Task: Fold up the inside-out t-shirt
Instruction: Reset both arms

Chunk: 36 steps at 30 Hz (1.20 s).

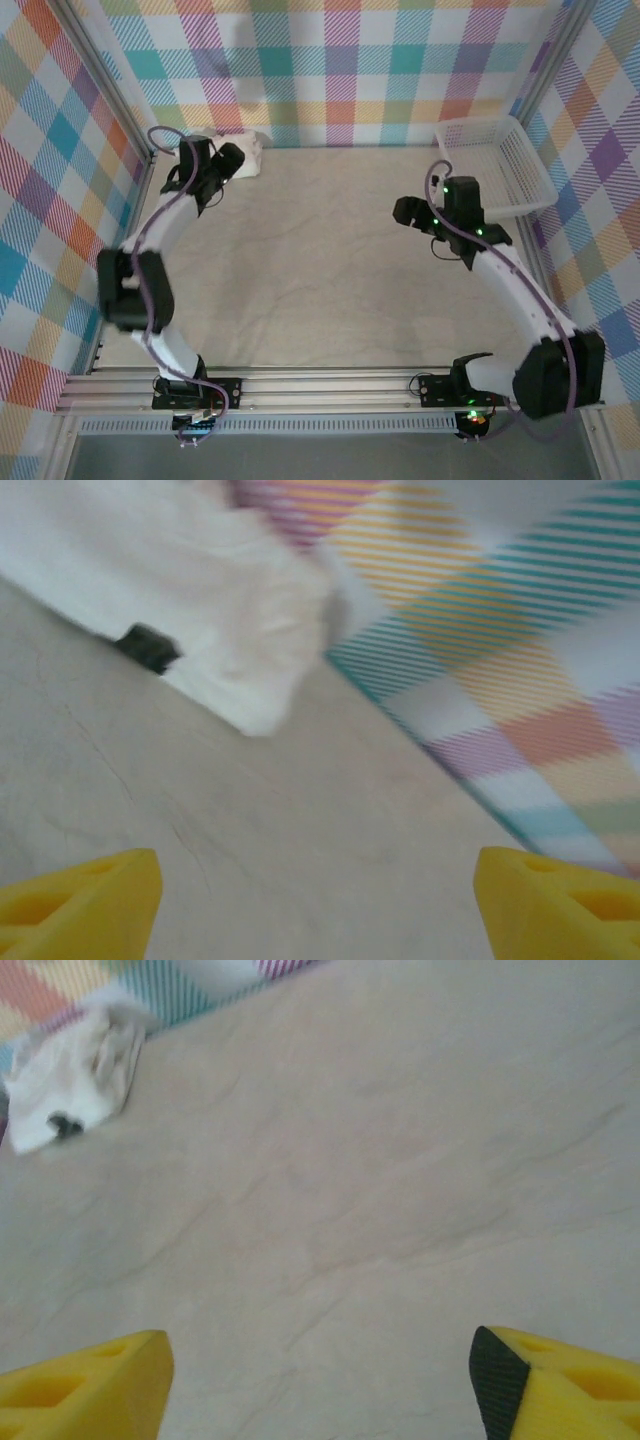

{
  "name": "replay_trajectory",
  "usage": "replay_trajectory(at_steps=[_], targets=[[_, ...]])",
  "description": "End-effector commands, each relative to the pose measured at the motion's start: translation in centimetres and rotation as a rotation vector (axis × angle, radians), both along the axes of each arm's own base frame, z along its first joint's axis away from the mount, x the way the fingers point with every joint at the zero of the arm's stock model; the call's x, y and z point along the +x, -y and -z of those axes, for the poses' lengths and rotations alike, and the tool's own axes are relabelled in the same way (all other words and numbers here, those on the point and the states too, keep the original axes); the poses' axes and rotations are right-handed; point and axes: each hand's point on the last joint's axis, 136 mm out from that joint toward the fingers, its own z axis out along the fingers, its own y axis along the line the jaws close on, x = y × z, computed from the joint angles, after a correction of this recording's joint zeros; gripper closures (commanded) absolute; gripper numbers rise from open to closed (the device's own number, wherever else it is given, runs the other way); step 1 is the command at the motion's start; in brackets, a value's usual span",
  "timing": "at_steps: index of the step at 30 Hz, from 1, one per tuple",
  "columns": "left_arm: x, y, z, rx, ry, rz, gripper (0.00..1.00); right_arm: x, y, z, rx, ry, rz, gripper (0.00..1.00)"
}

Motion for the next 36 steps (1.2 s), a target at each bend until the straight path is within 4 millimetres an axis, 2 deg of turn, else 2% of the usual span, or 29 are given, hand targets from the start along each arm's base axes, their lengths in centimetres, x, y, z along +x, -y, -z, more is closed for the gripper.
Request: replay_trajectory(at_steps=[1,3,4,6,9,12,13,15,17,19,20,23,26,28,29,30,31,32,33,36], targets=[[-6.7,-0.2,0.3,0.158,-0.01,0.039,0.18,0.4,5.1,0.2,-0.192,0.145,0.197,0.13],[-11.0,-0.6,1.5,0.215,-0.018,0.057,0.17,0.0,7.7,1.3,-0.265,0.205,0.307,0.03],[-12.5,-0.6,2.3,0.237,-0.021,0.078,0.16,-0.1,8.4,2.0,-0.295,0.232,0.334,0.01],[-15.6,-0.7,4.2,0.301,-0.018,0.121,0.11,0.1,8.5,4.3,-0.35,0.257,0.302,0.0],[-18.7,-2.3,7.0,0.42,-0.009,0.103,0.06,0.5,8.8,8.2,-0.44,0.152,0.262,0.0],[-20.0,-4.8,8.7,0.521,0.027,-0.002,0.07,1.3,10.2,11.1,-0.536,0.104,0.278,0.0],[-20.2,-5.6,8.7,0.53,0.028,-0.048,0.06,1.7,10.5,12.0,-0.536,0.108,0.281,0.0],[-20.1,-6.2,8.5,0.626,0.029,-0.038,0.07,3.1,10.9,12.3,-0.521,0.114,0.284,0.0],[-20.0,-7.3,8.5,0.675,0.028,-0.091,0.04,4.5,9.8,11.2,-0.522,0.25,0.224,0.0],[-19.6,-7.2,8.9,0.703,0.06,-0.067,0.0,5.5,9.8,11.9,-0.477,0.291,0.2,0.0],[-19.1,-7.0,9.0,0.709,0.1,-0.062,0.0,5.2,10.0,12.2,-0.425,0.251,0.18,0.0],[-17.4,-7.0,10.9,0.711,0.135,-0.05,0.0,4.1,9.8,12.4,-0.289,0.38,0.112,0.0],[-14.2,-5.3,11.9,0.711,0.154,0.064,0.0,4.1,9.8,12.6,-0.3,0.357,0.116,0.0],[-12.5,-4.8,12.5,0.706,0.198,0.078,0.0,4.1,10.0,12.6,-0.323,0.339,0.132,0.0],[-11.8,-5.4,14.1,0.689,0.137,0.07,0.0,4.2,10.0,12.7,-0.348,0.341,0.151,0.0],[-10.9,-5.5,15.2,0.681,0.148,0.073,0.0,4.1,10.0,12.8,-0.347,0.332,0.148,0.0],[-10.6,-5.1,15.2,0.684,0.168,0.094,0.0,4.1,10.1,12.7,-0.349,0.338,0.149,0.0],[-11.0,-4.4,15.8,0.668,0.099,0.161,0.0,4.1,10.0,12.8,-0.349,0.333,0.147,0.0],[-10.4,-4.4,15.5,0.674,0.133,0.149,0.0,4.1,10.0,12.7,-0.346,0.336,0.144,0.0],[-10.3,-4.4,15.7,0.678,0.116,0.158,0.0,4.1,9.9,12.7,-0.347,0.337,0.142,0.0]])
